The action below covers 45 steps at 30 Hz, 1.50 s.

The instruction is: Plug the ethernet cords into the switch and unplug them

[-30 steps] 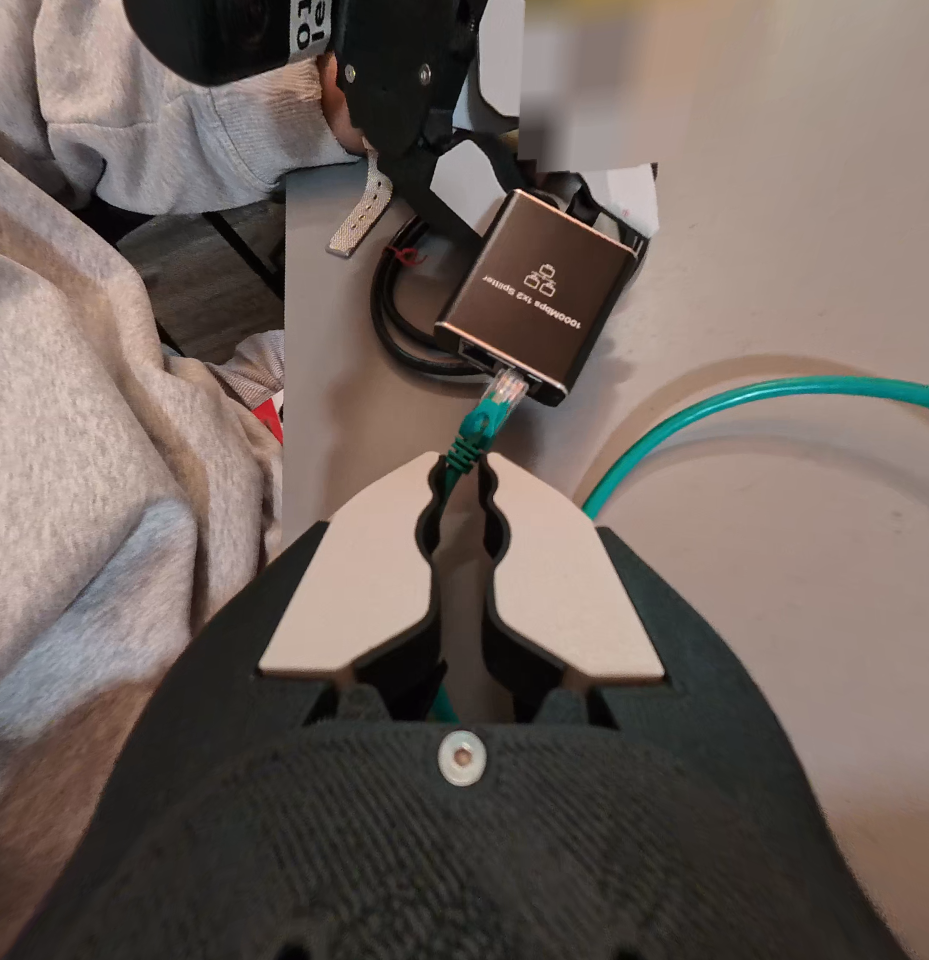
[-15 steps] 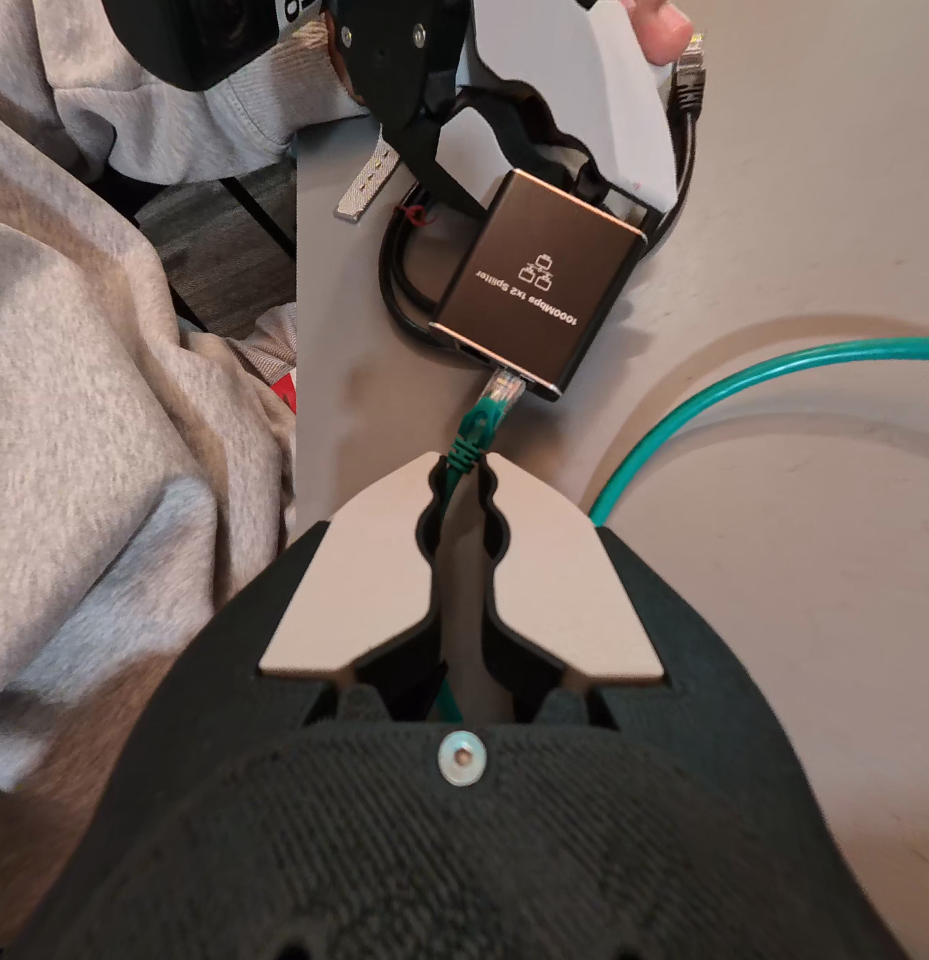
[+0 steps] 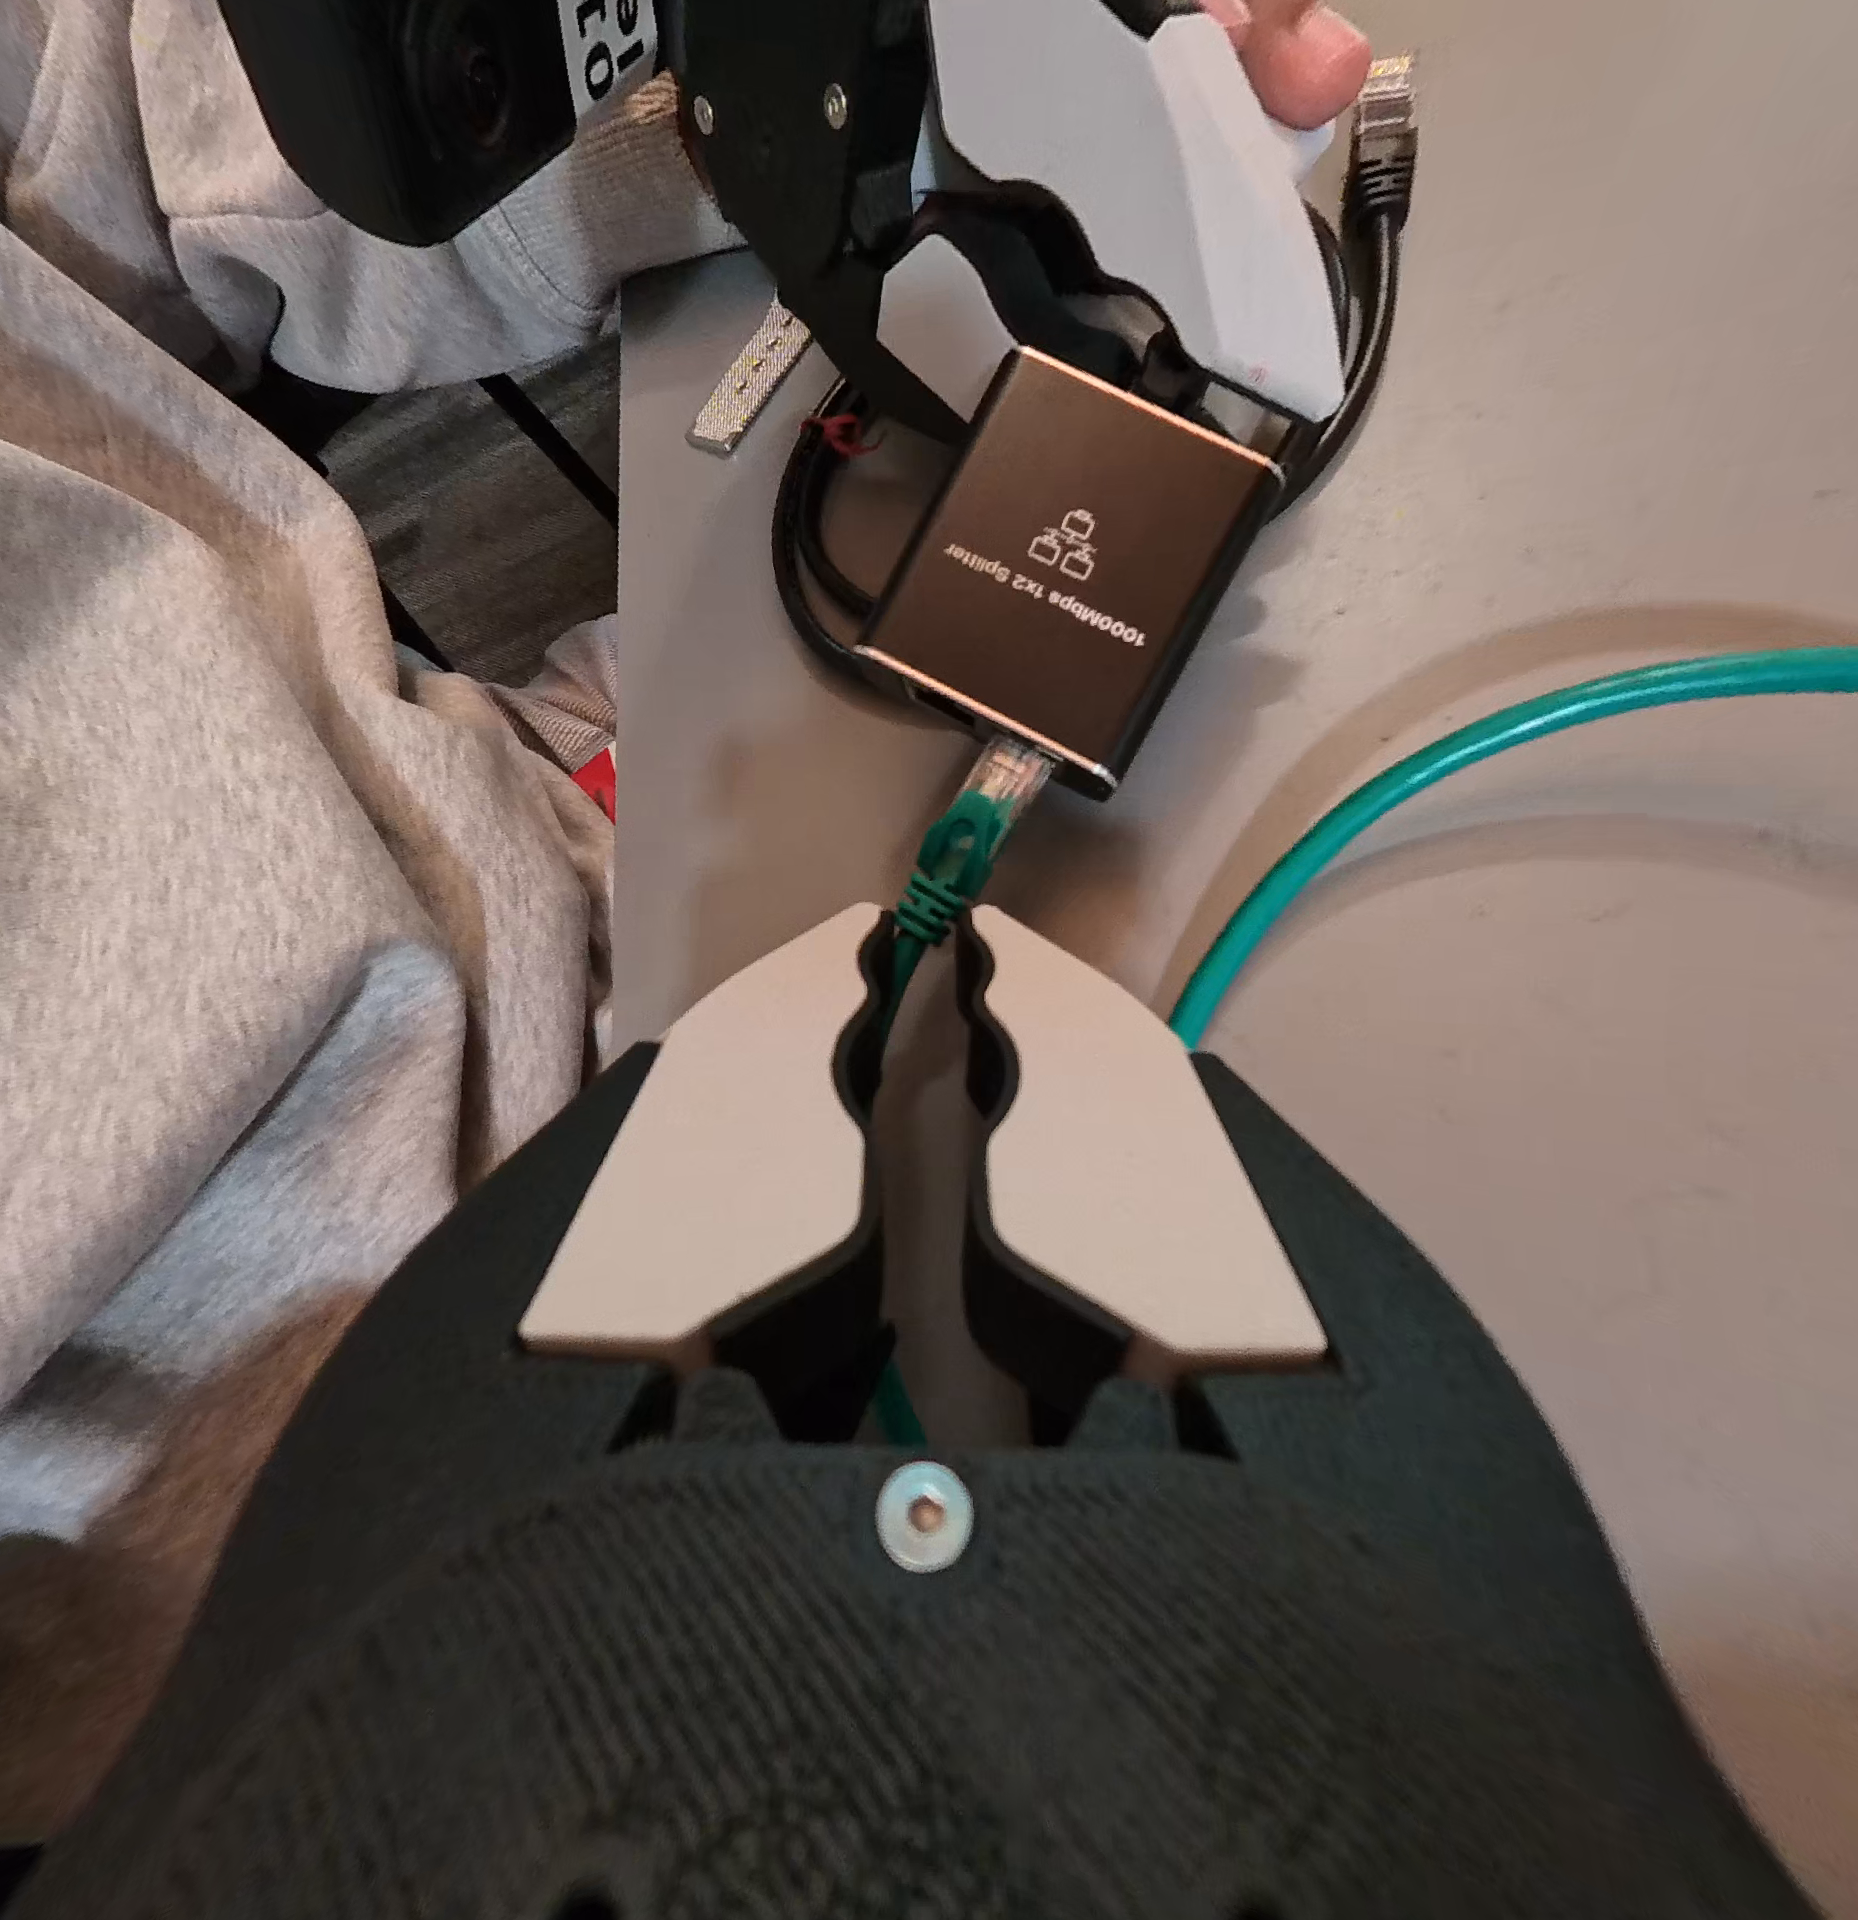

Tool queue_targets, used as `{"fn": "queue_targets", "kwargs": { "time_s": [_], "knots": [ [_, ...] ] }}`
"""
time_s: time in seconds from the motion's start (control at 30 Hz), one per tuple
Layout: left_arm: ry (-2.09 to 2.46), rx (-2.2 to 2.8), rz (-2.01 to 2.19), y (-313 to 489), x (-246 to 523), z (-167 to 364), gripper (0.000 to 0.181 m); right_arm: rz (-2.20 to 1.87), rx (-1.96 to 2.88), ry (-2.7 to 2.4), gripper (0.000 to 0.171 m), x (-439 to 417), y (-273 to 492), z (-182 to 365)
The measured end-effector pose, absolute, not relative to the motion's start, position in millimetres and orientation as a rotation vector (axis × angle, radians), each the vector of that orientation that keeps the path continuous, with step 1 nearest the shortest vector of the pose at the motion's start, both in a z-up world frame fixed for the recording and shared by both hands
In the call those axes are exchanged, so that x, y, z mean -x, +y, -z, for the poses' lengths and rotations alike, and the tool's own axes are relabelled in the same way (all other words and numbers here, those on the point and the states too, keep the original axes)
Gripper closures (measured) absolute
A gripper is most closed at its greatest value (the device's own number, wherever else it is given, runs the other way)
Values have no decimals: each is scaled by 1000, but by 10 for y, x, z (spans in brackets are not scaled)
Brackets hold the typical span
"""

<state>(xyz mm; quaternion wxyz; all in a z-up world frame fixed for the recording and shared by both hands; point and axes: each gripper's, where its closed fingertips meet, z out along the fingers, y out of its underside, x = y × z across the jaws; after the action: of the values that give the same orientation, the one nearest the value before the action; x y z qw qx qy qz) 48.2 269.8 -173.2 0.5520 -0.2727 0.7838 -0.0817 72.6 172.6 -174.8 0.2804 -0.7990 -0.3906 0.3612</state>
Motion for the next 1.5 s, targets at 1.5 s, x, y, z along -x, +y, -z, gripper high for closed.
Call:
{"fn": "queue_targets", "kwargs": {
  "time_s": [1.5],
  "knots": [
    [1831,764,181,2755,-505,1737,169,-884,2168,-950,160,-627,1841,1759]
  ]
}}
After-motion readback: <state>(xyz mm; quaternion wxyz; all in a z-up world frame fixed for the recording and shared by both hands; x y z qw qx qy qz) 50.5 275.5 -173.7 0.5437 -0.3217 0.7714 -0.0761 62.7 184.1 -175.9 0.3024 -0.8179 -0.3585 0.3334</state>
